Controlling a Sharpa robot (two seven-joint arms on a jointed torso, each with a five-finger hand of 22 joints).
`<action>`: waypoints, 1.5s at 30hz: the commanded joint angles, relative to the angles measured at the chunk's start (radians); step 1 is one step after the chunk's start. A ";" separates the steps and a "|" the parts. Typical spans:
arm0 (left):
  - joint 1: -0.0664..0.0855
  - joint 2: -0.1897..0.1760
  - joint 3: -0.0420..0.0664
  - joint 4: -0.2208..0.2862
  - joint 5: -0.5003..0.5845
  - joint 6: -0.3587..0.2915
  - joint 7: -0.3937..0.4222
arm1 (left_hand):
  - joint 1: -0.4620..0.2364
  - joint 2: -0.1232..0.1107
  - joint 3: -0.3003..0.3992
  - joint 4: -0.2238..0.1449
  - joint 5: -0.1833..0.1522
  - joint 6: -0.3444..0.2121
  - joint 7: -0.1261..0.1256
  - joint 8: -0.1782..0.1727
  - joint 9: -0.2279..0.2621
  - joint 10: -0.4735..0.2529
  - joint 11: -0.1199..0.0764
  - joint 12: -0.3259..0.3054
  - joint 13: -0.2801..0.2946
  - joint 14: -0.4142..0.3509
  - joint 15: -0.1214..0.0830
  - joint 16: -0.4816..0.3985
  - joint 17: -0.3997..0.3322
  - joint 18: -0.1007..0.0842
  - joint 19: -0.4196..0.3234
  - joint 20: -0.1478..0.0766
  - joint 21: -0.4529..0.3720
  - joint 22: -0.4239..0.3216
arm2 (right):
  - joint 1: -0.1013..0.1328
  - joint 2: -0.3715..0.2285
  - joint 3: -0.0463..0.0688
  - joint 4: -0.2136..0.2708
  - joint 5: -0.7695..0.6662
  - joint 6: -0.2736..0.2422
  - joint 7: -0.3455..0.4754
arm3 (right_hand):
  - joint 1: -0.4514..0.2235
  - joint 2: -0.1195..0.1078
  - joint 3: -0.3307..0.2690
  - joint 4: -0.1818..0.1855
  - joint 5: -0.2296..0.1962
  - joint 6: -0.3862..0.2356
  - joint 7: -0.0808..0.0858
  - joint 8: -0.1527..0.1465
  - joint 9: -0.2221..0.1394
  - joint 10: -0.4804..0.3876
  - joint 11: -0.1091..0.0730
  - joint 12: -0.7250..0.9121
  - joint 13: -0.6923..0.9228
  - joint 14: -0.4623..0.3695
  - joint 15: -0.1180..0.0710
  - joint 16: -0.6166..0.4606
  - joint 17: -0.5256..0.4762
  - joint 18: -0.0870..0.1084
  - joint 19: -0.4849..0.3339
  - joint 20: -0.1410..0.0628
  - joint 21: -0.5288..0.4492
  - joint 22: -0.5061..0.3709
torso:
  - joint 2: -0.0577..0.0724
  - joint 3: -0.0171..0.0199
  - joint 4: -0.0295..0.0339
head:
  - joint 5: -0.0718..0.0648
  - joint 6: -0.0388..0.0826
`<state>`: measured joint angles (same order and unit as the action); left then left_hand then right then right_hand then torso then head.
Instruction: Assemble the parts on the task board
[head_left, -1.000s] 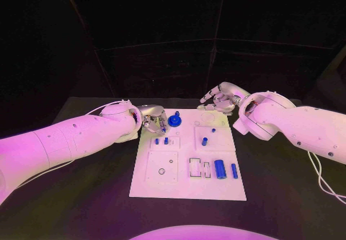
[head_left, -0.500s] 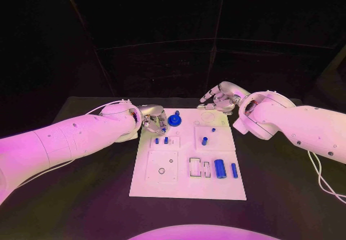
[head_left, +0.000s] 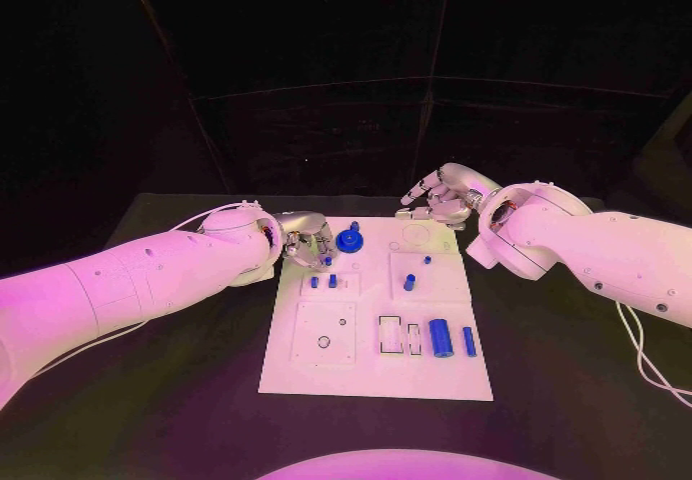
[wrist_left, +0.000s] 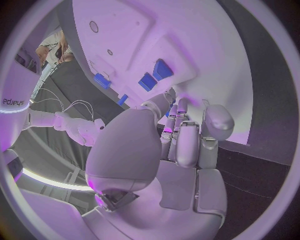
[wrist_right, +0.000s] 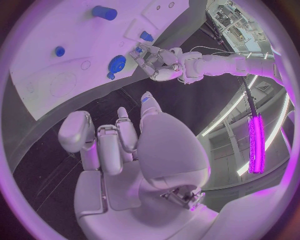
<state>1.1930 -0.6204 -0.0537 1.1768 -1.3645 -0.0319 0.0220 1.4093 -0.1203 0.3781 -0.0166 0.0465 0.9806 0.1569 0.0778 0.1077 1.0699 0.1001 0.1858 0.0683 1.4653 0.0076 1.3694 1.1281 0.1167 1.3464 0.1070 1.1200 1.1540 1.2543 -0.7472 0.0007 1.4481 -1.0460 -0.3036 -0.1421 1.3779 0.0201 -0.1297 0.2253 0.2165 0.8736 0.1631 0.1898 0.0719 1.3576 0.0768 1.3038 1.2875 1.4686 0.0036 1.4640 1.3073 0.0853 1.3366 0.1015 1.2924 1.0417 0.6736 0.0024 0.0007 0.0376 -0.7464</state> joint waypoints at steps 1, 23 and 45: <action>0.001 -0.001 0.000 -0.002 0.001 -0.016 -0.005 | -0.011 -0.001 -0.006 -0.002 0.005 -0.003 0.000 -0.001 -0.001 -0.008 -0.001 -0.004 0.000 0.005 0.005 -0.003 -0.001 -0.005 0.001 0.006 -0.005 -0.001 | 0.002 0.000 0.001 0.000 0.001 -0.007 0.009 | 0.005 0.000 -0.006 -0.002 0.005 -0.008 0.000 0.003 -0.001 -0.008 -0.001 -0.006 -0.001 0.062 -0.007 -0.003 0.083 0.017 -0.005 0.001 -0.003 -0.001 | 0.000 0.0003 -0.0006 | 0.001 0.000; 0.005 -0.125 0.008 0.036 0.373 -0.226 0.051 | -0.003 0.021 0.010 -0.005 0.006 0.027 0.005 0.014 0.003 0.024 -0.003 0.006 0.007 0.006 0.005 0.000 0.000 0.002 -0.012 0.008 -0.036 -0.026 | -0.001 -0.051 0.000 -0.071 -0.198 0.092 0.083 | 0.272 0.016 0.046 -0.064 -0.033 0.101 -0.007 0.023 -0.003 -0.305 -0.004 -0.932 -0.861 0.002 -0.015 -0.237 -0.196 0.067 -0.113 -0.011 -0.242 -0.323 | -0.001 0.0003 -0.0013 | -0.020 0.013; -0.007 -0.194 -0.002 0.263 1.333 -0.366 0.498 | -0.074 0.043 -0.023 0.052 0.007 0.062 0.011 0.044 0.004 0.056 -0.004 0.045 0.018 -0.216 0.008 -0.365 -0.543 0.067 -0.227 0.013 -0.456 -0.357 | -0.092 -0.066 -0.004 -0.016 -0.619 0.101 0.008 | 0.274 -0.026 0.092 -0.060 -0.045 0.127 -0.018 -0.054 -0.006 -0.273 0.003 -1.119 -1.056 0.029 -0.010 -0.181 -0.130 0.054 -0.069 -0.007 -0.191 -0.249 | 0.002 -0.0019 -0.0011 | -0.063 0.023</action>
<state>1.1849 -0.8141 -0.0566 1.4343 -0.1511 -0.4064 0.4332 1.3417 -0.0788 0.3576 0.0345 0.0502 1.0506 0.1665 0.1202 0.1124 1.1326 0.0984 0.2247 0.0849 1.2541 0.0145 1.0100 0.5858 0.1701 1.1207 0.1180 0.6698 0.7977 1.1633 -0.8148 -0.0037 1.4287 -1.6039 -0.2219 -0.1159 1.6514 0.0041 -0.0423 0.1662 0.1749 1.0035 0.1430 0.1404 0.0648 1.0905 0.0792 0.1881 0.2330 1.4653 -0.0146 1.2779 1.1763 0.1478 1.2602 0.0964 1.0988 0.7927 0.6745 0.0014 -0.0020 -0.0246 -0.7247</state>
